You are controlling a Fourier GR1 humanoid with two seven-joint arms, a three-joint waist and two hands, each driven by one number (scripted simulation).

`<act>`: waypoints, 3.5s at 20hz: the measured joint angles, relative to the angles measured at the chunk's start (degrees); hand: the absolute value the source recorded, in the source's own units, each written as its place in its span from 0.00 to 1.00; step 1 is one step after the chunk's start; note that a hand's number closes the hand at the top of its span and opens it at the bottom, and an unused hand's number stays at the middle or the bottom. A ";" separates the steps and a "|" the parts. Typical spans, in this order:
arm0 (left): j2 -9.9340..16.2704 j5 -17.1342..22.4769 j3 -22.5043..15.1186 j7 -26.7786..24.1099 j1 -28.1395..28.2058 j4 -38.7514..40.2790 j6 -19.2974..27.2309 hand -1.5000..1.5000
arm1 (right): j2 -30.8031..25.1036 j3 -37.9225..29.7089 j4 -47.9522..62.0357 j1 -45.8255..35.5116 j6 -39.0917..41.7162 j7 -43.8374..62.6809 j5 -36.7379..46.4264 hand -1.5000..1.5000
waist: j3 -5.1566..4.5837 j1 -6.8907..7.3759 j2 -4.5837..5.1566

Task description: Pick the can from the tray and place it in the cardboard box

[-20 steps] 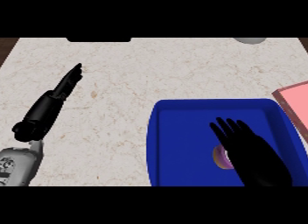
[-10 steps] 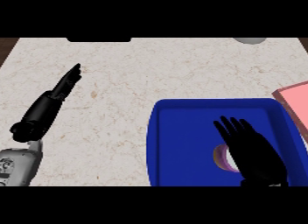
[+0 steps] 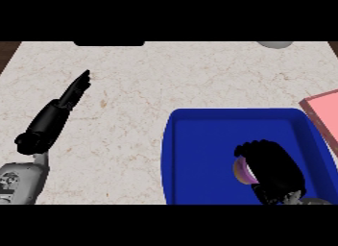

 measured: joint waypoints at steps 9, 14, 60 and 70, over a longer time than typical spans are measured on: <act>-0.61 -0.43 0.99 2.24 0.18 -2.53 -1.32 0.50 | 1.10 1.87 2.88 -0.72 -9.79 -8.23 8.50 1.00 | -0.06 -0.02 -0.09; -0.87 -0.69 1.17 1.30 0.57 -2.50 -1.89 0.50 | 5.32 -4.71 8.32 -5.80 -12.58 -8.80 6.40 1.00 | 0.00 0.44 0.13; -2.40 -2.02 2.98 1.56 1.21 -3.55 -3.48 0.50 | -15.34 -54.89 43.74 -27.86 -9.16 -5.78 -4.96 1.00 | 0.03 0.24 0.12; -3.62 -3.39 2.33 1.13 1.77 -3.63 -2.97 0.50 | -19.94 -54.67 54.85 -26.07 -0.39 -16.99 -8.66 0.00 | 0.05 0.30 0.10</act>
